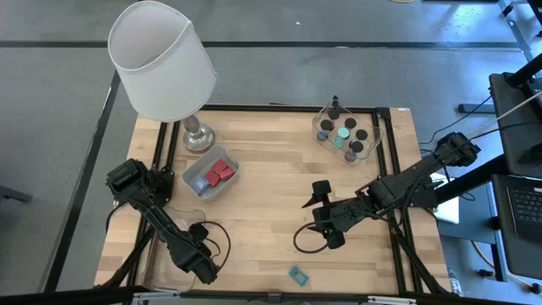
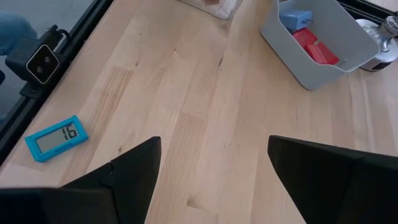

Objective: Pick & Place Office items
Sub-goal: Put the white digital timer into the bottom transparent bin, then put the blue digital timer into the bottom transparent bin

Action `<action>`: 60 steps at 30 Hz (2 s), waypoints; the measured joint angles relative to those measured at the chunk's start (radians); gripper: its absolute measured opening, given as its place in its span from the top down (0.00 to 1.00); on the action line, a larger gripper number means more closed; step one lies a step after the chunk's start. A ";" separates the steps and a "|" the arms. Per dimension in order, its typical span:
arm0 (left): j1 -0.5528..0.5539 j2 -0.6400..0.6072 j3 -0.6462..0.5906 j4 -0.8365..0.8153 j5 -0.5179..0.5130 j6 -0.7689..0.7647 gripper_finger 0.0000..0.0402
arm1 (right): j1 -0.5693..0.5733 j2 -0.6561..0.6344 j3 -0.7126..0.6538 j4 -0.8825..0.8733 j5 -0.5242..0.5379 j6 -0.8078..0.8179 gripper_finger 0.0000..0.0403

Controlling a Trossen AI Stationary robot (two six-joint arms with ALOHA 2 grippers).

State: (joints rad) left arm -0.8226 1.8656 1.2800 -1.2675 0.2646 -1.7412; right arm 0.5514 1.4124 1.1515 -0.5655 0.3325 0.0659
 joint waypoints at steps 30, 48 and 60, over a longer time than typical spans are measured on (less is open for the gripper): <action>0.042 -0.006 0.408 -0.272 -0.451 0.072 0.58 | 0.086 0.005 0.000 -0.020 -0.010 0.479 0.26; 0.042 -0.006 0.421 0.007 -1.094 0.349 0.58 | 0.254 0.400 0.000 0.251 0.202 0.915 0.26; 0.008 -0.006 0.421 0.042 -1.239 0.342 0.58 | 0.385 0.531 0.000 0.517 0.412 0.631 0.26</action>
State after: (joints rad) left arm -0.8146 1.8599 1.7012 -1.2255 -0.9745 -1.3994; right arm 0.9365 1.9437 1.1515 -0.0485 0.7441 0.6972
